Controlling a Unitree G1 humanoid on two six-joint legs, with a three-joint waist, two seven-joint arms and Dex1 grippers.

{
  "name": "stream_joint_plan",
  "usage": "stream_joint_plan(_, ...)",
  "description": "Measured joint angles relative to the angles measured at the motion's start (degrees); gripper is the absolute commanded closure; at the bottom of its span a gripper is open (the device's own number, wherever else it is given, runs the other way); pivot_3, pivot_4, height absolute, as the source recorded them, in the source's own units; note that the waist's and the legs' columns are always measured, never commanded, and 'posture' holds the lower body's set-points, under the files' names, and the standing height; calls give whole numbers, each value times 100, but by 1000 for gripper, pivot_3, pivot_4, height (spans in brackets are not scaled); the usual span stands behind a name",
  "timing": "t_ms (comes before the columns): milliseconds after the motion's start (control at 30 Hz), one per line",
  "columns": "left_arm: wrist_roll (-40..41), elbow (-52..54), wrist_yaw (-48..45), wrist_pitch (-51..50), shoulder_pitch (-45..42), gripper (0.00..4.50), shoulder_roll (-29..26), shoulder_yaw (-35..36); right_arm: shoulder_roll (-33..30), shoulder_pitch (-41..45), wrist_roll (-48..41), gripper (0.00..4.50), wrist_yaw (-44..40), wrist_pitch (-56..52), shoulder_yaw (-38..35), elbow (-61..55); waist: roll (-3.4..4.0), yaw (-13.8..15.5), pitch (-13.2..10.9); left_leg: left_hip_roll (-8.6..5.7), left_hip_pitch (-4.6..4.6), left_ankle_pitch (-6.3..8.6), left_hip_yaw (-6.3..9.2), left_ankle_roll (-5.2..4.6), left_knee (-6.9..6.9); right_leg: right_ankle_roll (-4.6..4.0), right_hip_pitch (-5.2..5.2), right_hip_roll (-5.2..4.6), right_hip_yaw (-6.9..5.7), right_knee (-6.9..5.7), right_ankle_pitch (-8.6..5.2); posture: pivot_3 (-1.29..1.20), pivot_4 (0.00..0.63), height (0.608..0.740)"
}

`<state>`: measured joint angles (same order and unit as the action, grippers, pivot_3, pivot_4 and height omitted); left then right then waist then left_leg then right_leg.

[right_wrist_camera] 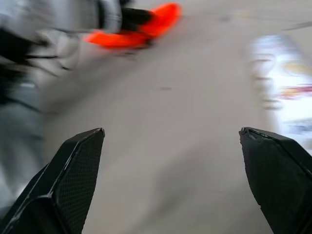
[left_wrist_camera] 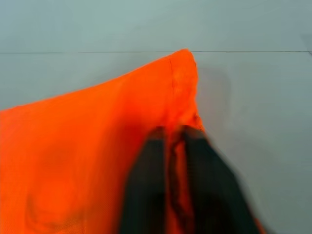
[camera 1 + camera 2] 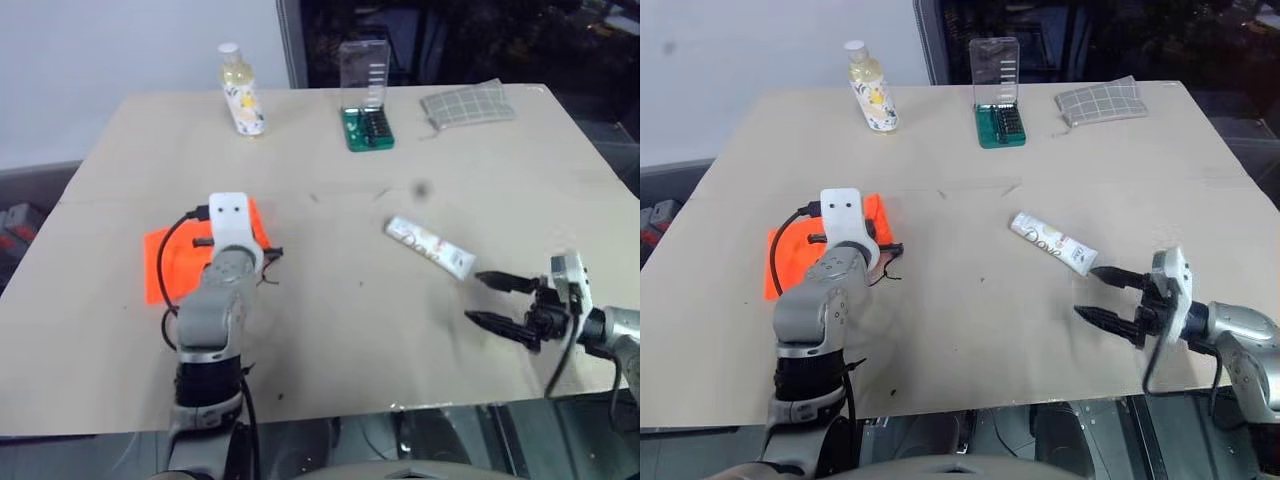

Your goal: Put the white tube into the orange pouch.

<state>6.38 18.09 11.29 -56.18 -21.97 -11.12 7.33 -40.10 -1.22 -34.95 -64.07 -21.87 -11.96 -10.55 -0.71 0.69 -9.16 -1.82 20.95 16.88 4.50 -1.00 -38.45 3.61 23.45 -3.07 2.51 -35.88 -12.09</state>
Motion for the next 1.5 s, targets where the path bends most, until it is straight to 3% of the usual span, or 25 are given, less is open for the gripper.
stream_joint_plan(300, -8, 1021, -650, -371, 846, 4444, -463, -113, 222, 728, 1627, 0, 750, 1010, 843, 663, 0, 7, -1, 2, 7, -5, 1, 9, 3, -1, 9, -1, 0, 0, 0, 0, 150, 740)
stream_joint_plan(600, 304, 1972, -1611, -6, 1609, 4444, -748, -286, 535, 1647, 2120, 0, 1236, 1126, 1125, 1601, 2, -12, -2, 5, 4, -7, -1, 13, 8, -3, 10, 0, 3, 0, 0, 0, 150, 740)
stream_joint_plan(867, 293, 2098, -1803, 106, 1861, 4444, -859, -236, 493, 2022, 2317, 0, 982, 813, 1473, 2071, 0, -9, 0, 3, 3, -7, 0, 10, 7, -3, 7, 0, 1, 1, 0, 0, 150, 740)
stream_joint_plan(967, 287, 2098, -1850, 150, 1862, 4500, -859, -227, 457, 2049, 2314, 844, 827, 728, 1544, 2056, 0, -11, 1, 5, 0, -6, 1, 10, 7, -3, 5, 1, 1, 1, 0, 0, 150, 740)
stream_joint_plan(1233, 167, 2146, -2110, 607, 2308, 4500, -1188, -311, 449, 2057, 2418, 3897, 869, 846, 1543, 2065, -4, -55, 4, 5, -8, -6, -1, 9, 7, -4, -1, 0, 2, -1, 0, 0, 150, 740)
stream_joint_plan(1300, 167, 2145, -2145, 724, 2381, 4500, -1175, -334, 449, 2062, 2446, 4455, 886, 901, 1545, 2065, -6, -62, 5, 5, -8, -2, -1, 3, 7, -4, -2, -1, 2, 0, 0, 0, 150, 740)
stream_joint_plan(1500, 338, 2162, -2375, 934, 2512, 4500, -1084, -332, 427, 2058, 2518, 4455, 756, 998, 1631, 1846, -4, -83, 3, 6, -4, 1, 2, -2, 7, -4, 1, 0, 1, 0, 0, 0, 150, 740)
